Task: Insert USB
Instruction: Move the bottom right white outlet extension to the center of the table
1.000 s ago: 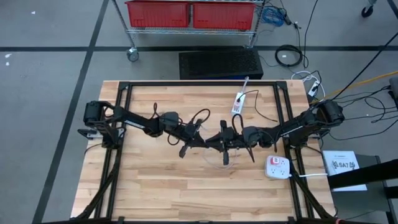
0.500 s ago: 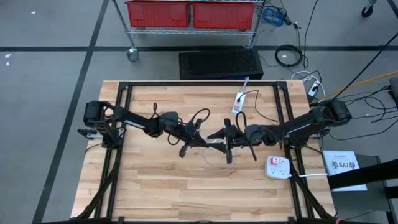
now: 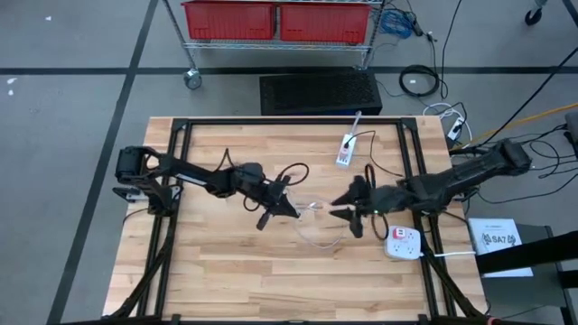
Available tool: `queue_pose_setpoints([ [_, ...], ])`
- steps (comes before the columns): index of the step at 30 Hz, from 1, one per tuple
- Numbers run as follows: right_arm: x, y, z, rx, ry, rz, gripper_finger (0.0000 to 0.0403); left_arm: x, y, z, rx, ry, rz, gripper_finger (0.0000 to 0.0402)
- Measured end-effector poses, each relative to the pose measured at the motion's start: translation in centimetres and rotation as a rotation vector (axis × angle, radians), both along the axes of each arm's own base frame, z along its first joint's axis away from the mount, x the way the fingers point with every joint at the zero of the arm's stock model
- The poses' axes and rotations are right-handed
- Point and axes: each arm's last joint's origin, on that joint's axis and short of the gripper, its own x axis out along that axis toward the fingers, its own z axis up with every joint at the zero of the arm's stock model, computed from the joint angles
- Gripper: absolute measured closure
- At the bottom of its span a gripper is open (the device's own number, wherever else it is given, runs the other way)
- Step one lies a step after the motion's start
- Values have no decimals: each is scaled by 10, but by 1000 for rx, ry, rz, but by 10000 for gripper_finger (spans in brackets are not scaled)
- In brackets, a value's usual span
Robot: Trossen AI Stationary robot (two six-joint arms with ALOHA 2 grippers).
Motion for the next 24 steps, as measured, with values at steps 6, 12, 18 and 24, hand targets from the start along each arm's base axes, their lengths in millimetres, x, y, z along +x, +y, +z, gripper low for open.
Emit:
queue_pose_setpoints([
  [6, -27, 22, 5, 76, 342, -64, 344, -9, 1, 9, 68, 33, 43, 402],
  [12, -43, 55, 10, 232, 639, -106, 396, -19, 6, 24, 107, 29, 98, 402],
  [18, -63, 91, -17, 307, 1033, -196, 401, -33, 12, 44, 173, 12, 160, 402],
  [24, -74, 117, -38, 285, 1154, -286, 402, -57, 20, 68, 224, -1, 230, 402],
])
